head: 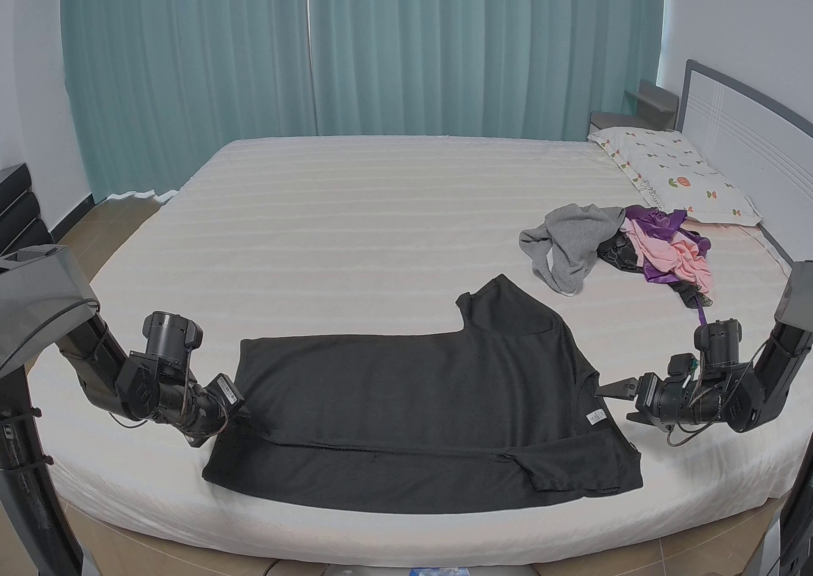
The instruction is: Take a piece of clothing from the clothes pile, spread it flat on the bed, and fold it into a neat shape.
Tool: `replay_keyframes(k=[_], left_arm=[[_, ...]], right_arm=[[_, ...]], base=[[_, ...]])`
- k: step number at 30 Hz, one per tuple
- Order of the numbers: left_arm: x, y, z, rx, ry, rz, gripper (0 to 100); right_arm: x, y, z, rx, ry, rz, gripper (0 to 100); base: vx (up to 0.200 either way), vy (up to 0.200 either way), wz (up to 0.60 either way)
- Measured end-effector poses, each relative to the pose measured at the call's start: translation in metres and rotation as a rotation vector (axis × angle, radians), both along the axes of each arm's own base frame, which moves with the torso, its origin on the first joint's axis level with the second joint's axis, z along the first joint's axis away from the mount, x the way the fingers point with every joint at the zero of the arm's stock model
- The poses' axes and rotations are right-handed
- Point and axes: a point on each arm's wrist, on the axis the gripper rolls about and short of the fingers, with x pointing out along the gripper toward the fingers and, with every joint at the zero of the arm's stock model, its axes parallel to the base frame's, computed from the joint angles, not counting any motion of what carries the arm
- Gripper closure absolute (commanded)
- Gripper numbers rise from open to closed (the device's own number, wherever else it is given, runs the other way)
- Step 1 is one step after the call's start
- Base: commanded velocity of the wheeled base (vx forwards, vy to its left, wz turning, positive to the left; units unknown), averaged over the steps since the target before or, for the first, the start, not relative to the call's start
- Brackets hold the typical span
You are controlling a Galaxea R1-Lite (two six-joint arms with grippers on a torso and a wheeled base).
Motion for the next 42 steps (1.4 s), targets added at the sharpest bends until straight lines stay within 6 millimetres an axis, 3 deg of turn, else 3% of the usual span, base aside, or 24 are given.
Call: replay_keyframes(k=[16, 39, 40, 42], left_arm=[[-0.009, 0.002, 0.004, 0.004, 0.005, 0.012, 100], [-0.011, 0.002, 0.008, 0.003, -0.002, 0.013, 100], [-0.011, 0.002, 0.008, 0.002, -0.002, 0.012, 100], [-0.011, 0.002, 0.008, 0.003, -0.001, 0.012, 100]], right_arm=[[0.001, 0.001, -0.011, -0.039, -0.042, 0.16, 0], [0.0, 0.003, -0.035, -0.054, -0.007, 0.237, 0], [0.0, 0.003, -0.036, -0.058, -0.007, 0.241, 100], [0.0, 0.003, -0.036, -0.062, -0.007, 0.245, 100]], base=[[0.0, 0.0, 0.0], [0.0, 0.0, 0.0], [0.0, 0.0, 0.0], [0.0, 0.0, 0.0]])
